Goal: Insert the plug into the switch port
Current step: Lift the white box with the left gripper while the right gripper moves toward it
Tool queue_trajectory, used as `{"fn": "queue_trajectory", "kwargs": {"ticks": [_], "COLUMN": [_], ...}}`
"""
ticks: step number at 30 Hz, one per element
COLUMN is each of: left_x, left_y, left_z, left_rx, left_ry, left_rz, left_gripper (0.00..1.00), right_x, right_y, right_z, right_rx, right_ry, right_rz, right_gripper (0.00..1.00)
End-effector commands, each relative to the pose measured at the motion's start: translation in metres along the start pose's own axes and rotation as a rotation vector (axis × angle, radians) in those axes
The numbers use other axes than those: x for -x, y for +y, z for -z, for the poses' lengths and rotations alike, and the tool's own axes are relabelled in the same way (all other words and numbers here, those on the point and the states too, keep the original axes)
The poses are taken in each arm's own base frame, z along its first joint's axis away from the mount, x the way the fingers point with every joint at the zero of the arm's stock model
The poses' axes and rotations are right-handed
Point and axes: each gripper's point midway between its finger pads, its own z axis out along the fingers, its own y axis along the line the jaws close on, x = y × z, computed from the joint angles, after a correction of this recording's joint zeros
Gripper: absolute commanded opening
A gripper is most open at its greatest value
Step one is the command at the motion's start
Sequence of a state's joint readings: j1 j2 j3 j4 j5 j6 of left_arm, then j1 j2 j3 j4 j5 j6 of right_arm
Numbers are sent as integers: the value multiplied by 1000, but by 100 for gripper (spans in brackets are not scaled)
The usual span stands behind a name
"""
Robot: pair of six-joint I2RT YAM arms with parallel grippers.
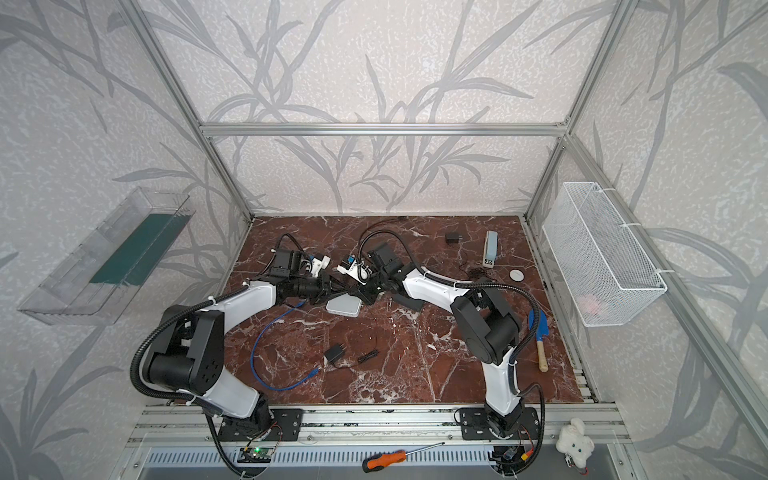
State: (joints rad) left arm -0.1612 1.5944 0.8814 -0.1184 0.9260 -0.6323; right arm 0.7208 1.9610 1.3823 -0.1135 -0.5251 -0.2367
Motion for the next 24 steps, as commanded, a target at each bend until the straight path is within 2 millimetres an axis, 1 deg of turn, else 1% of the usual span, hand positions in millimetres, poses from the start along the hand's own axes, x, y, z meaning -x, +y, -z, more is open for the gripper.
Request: {"fn": "queue_trajectory", "kwargs": {"ticks": [1, 9, 12, 16, 20, 24], "left_x": [-4, -4, -2, 3, 5, 6], "left_y": [-11, -8, -5, 2, 3, 3], "left_z": [5, 4, 4, 7, 9, 10], "left_rx": [-32, -26, -8, 16, 26, 27], "left_ry": [11, 13, 0, -31, -44, -45], "left_rz": [-8, 7, 26, 54, 57, 53], "left_gripper": [17, 9, 5, 0, 0, 0], "right_x": [11, 21, 21, 13, 4, -8], "right_y": [-5, -7, -10, -13, -9, -6], "right_z": [-6, -6, -7, -7, -4, 2], "right_rx": [-15, -19, -34, -55, -55, -64], "right_ry": [-55, -121, -130, -122, -106, -91], "right_rz": [-13, -62, -89, -124, -135, -128], "right_gripper": [8, 8, 10, 14, 25, 30]}}
